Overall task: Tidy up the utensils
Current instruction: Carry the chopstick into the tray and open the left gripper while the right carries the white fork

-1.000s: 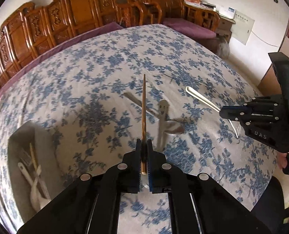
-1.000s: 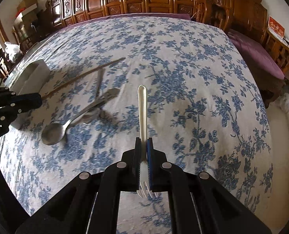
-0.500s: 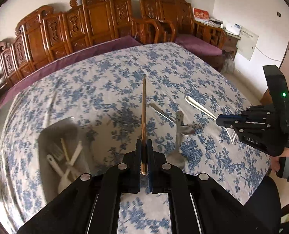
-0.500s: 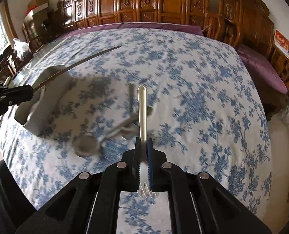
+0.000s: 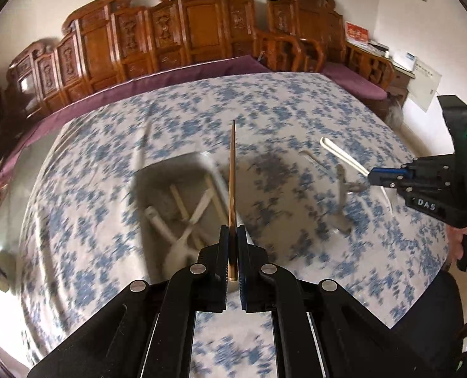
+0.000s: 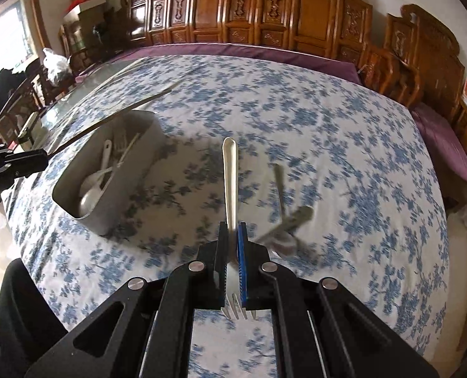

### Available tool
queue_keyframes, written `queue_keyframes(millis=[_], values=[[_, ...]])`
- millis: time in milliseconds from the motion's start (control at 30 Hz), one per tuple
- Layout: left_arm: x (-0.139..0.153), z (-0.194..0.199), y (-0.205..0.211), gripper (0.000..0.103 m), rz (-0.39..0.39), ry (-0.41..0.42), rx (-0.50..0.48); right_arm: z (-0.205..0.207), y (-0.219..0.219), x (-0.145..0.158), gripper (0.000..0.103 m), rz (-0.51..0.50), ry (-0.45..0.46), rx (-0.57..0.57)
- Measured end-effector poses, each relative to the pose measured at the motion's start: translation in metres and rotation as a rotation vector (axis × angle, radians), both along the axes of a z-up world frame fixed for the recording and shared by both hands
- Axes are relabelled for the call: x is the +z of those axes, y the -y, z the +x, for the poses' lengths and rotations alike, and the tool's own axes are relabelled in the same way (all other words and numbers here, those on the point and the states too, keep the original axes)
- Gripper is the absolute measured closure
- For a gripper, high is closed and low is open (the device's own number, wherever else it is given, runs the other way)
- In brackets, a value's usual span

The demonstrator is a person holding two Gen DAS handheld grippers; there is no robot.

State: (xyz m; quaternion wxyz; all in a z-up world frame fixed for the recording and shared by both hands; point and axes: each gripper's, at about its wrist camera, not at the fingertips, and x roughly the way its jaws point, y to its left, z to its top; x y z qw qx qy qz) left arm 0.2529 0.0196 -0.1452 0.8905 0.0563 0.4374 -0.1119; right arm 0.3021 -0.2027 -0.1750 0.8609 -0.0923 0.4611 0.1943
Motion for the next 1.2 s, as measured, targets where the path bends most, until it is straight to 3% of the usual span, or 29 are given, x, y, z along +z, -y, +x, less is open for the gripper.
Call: queue_keyframes(millis=[433, 867, 1200], values=[[-0.027, 0.004, -0.048, 0.099, -0.001, -0.059, 0.075, 0.002, -0.052, -0.001, 0.096, -0.007, -0.01, 0.064], [-0.053, 0.018, -0.055, 0.099, -0.016, -0.133, 0.077, 0.0, -0.086, 0.001, 0.096, -0.013, -0.021, 0.121], [-0.057, 0.026, -0.057, 0.098, -0.034, -0.13, 0.089, 0.003, -0.102, 0.0, 0.096, -0.015, -0.034, 0.139]])
